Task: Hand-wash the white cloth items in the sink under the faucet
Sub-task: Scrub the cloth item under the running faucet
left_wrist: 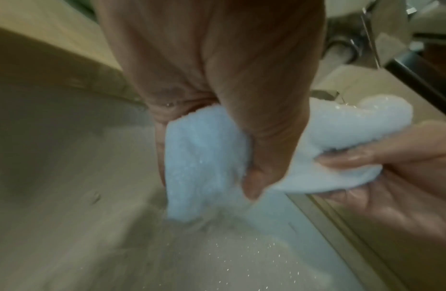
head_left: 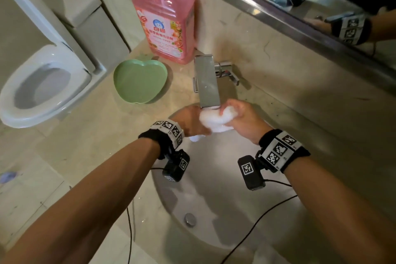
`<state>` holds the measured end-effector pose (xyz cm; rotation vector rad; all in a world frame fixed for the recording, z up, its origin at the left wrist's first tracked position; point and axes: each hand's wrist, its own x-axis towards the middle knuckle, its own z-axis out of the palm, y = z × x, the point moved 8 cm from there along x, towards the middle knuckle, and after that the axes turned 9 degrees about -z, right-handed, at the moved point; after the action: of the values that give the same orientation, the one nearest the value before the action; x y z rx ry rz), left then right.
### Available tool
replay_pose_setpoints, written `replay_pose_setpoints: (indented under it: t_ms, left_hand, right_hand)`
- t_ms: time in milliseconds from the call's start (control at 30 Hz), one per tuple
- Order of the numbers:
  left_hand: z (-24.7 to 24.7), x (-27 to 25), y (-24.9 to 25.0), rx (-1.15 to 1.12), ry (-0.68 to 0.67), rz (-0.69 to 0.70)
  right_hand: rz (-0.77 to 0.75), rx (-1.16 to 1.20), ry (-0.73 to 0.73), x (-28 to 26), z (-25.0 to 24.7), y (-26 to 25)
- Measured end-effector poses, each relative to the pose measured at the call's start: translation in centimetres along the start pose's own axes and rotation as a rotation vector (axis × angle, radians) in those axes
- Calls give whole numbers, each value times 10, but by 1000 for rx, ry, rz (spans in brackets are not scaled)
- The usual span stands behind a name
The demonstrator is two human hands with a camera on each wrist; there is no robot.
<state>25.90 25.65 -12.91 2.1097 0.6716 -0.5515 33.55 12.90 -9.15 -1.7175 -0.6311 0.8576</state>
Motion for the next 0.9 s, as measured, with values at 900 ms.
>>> replay_pose_setpoints:
  t_ms: [900]
  left_hand:
    - [-5,-4,36,432,143,-24]
  right_hand:
    - [-147,-1218,-337,27,41,-4]
